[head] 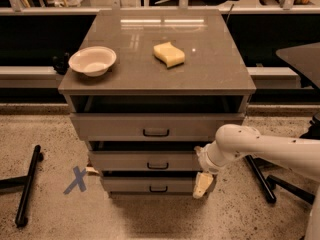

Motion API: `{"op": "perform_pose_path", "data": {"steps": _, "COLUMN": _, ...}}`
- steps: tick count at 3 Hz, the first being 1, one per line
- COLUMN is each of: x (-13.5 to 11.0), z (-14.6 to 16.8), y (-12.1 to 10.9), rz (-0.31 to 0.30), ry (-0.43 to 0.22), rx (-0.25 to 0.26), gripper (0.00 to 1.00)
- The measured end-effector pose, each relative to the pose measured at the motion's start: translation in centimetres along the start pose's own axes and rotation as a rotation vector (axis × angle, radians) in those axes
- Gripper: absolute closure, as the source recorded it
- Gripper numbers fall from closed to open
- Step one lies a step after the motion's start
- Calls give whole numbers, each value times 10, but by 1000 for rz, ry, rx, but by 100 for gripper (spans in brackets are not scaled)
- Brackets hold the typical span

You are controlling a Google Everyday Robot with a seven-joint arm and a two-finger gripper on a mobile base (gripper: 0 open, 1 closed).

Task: Open middle drawer

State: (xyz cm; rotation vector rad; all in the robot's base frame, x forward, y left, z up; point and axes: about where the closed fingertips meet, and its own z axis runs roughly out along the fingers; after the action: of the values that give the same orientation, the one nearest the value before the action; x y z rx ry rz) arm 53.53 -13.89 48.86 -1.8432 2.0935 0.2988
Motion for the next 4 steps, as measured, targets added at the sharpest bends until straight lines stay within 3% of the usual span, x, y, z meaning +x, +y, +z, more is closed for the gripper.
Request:
{"op": "perform_pose_path", "data": {"steps": 3, "x": 28, "z": 52, "y": -43, "rz": 14, "ry": -12, "rx": 48, "gripper": 0}}
{"op": "perform_pose_path", "data": {"steps": 4, "x": 28, "z": 58, "y": -49, "rz": 12, "ry": -20, "rx": 61, "gripper": 18}}
